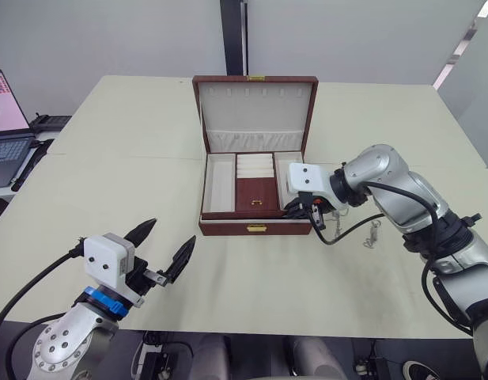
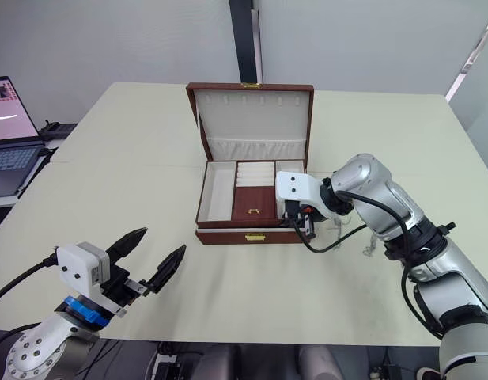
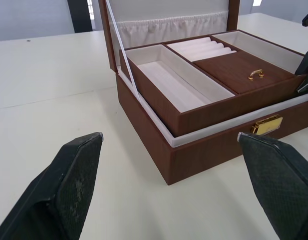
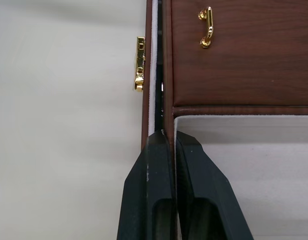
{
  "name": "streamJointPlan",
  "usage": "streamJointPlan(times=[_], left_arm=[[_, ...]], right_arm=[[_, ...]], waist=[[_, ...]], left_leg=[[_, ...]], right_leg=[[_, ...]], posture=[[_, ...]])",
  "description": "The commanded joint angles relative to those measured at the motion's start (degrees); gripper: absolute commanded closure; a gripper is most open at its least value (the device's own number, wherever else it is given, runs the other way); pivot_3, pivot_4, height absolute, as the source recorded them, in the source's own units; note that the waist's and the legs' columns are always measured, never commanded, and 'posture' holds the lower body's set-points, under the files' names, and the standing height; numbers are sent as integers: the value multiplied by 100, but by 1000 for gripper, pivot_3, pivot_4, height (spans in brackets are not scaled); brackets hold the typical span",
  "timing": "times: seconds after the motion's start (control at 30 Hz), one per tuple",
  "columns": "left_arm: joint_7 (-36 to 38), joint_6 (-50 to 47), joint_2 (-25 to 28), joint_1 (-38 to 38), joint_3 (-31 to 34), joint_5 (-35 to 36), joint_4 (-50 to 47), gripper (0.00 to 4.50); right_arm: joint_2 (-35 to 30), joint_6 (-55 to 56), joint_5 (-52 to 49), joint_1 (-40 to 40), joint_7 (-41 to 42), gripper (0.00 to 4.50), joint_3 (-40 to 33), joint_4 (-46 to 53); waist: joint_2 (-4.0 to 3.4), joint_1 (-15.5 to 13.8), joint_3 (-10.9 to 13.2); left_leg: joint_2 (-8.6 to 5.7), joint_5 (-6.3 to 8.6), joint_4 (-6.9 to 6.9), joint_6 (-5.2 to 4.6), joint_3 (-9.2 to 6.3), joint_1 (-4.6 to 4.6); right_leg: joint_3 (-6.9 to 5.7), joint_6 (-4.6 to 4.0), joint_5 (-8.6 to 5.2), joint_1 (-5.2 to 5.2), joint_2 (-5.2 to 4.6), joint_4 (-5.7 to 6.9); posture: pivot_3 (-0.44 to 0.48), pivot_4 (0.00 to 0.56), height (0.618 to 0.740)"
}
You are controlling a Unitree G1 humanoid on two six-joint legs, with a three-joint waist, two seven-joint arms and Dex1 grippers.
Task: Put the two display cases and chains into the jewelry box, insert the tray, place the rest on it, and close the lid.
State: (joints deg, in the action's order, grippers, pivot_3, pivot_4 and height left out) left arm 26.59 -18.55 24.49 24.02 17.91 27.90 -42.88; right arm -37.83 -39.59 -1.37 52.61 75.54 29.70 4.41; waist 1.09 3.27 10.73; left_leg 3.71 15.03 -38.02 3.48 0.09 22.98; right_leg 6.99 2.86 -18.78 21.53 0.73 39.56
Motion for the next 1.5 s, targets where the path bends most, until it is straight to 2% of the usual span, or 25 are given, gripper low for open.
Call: streamJointPlan(times=[0.03,0.33,0.63,0.77,0.87,0.9,0.97,1.0,1.07,1.2,1.5], left_arm=[[-1,15,58,-2,13,29,-192,0],[15,-28,74,-33,8,30,-190,0],[60,-59,120,-120,59,65,-128,0],[102,-84,187,-284,27,86,-21,0],[139,-100,226,-387,17,99,44,0],[152,-103,239,-409,21,104,63,0],[184,-106,259,-443,39,115,97,0],[202,-111,270,-461,42,119,111,0],[214,-122,291,-493,35,126,126,0],[218,-131,328,-544,40,144,157,0],[255,-164,397,-628,47,177,219,0]], right_arm=[[-93,-100,-66,5,26,4473,-110,294],[-40,-172,-98,-7,-58,4473,-135,305],[-161,-140,-707,-8,85,2304,-789,195],[300,-203,-1189,-31,-289,1236,-1371,55],[702,142,-1437,-213,-528,207,-1657,-42],[810,261,-1478,-283,-604,32,-1709,-64],[1096,470,-1494,-400,-901,32,-1809,-212],[1237,612,-1484,-495,-1009,167,-1812,-349],[1457,877,-1439,-656,-1165,740,-1803,-609],[1726,1477,-1301,-791,-1397,2096,-1794,-1127],[1867,2286,-765,-857,-1616,4493,-1516,-2251]], waist=[[0,0,0],[0,0,0],[1,2,0],[1,3,0],[3,17,-2],[7,15,-4],[7,15,-4],[7,15,-4],[8,17,-4],[8,18,-3],[8,18,-3]], left_leg=[[0,0,1,0,0,0],[0,0,3,0,0,1],[0,0,3,0,-1,0],[1,0,3,0,-1,-1],[2,0,3,0,-2,0],[2,0,4,0,-3,-1],[0,0,5,0,-2,2],[1,0,5,0,-1,2],[1,0,5,0,-1,2],[1,0,5,0,-1,1],[2,0,6,1,-1,0]], right_leg=[[0,0,0,-1,0,-2],[0,0,0,-1,0,-8],[-1,0,0,-3,-1,-8],[-1,0,0,-3,2,-6],[0,0,1,-2,3,-5],[-1,0,0,-4,3,-6],[-2,0,0,-3,1,-10],[-1,0,1,-4,1,-10],[0,0,1,-3,1,-10],[-2,0,1,-4,0,-9],[-2,0,1,-4,1,-7]], posture=[[0,150,740],[0,150,740],[0,150,740],[0,150,740],[0,150,740],[0,150,740],[0,150,740],[0,150,740],[0,150,740],[0,150,740],[0,150,740]])
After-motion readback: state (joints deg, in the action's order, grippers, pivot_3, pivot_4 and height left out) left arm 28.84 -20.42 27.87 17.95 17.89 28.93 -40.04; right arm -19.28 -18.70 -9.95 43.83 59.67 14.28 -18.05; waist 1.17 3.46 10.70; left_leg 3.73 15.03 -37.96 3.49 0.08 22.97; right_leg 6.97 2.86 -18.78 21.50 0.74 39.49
